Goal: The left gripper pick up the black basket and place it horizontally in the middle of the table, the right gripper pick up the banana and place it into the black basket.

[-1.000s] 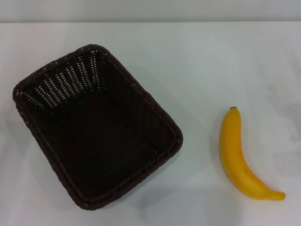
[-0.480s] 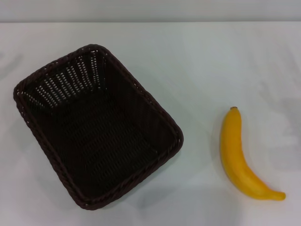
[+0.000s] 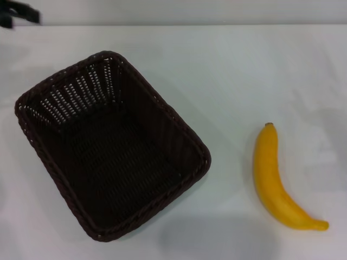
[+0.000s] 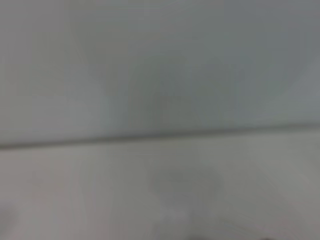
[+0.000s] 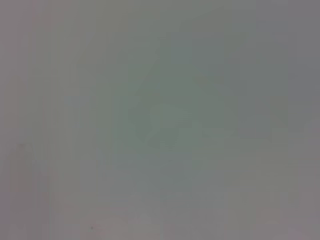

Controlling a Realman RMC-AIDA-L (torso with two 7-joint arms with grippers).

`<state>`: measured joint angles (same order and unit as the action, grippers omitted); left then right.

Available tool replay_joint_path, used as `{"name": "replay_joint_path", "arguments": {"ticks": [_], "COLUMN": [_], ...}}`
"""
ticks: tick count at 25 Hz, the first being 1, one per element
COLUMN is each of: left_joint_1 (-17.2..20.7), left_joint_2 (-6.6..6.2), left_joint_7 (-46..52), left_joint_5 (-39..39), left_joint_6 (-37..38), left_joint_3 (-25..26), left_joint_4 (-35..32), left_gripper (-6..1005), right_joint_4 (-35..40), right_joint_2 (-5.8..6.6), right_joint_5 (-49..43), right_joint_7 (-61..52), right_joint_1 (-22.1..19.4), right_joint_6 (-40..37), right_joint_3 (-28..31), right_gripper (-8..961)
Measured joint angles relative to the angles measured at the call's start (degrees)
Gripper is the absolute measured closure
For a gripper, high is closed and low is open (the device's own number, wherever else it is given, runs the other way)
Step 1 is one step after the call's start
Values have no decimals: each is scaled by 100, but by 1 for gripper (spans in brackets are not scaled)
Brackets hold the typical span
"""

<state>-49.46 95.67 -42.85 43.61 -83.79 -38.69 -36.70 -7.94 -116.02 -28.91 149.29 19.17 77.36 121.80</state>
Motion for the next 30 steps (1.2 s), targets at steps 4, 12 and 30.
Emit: {"name": "replay_joint_path", "arguments": {"ticks": [4, 12, 30], "left_joint_1": [-424, -606, -504], "left_joint_2": [331, 984, 1284], "left_joint_7": [81, -201, -577], "left_joint_5": [-866, -1580, -1921], "left_joint_6": [20, 278, 719], "left_joint_3": [-312, -439, -862], "left_joint_4": [36, -80, 118], "left_gripper": [119, 120, 167], "right_joint_4": [9, 15, 40], "right_joint_2": [-7, -8, -11], "right_joint_5": [0, 28, 80], "right_joint_7": [-58, -58, -200], "right_joint_1": [-7, -36, -29], "right_joint_6": [-1, -18, -19], "right_joint_3": [8, 11, 11], "right_gripper": [107, 108, 112]}}
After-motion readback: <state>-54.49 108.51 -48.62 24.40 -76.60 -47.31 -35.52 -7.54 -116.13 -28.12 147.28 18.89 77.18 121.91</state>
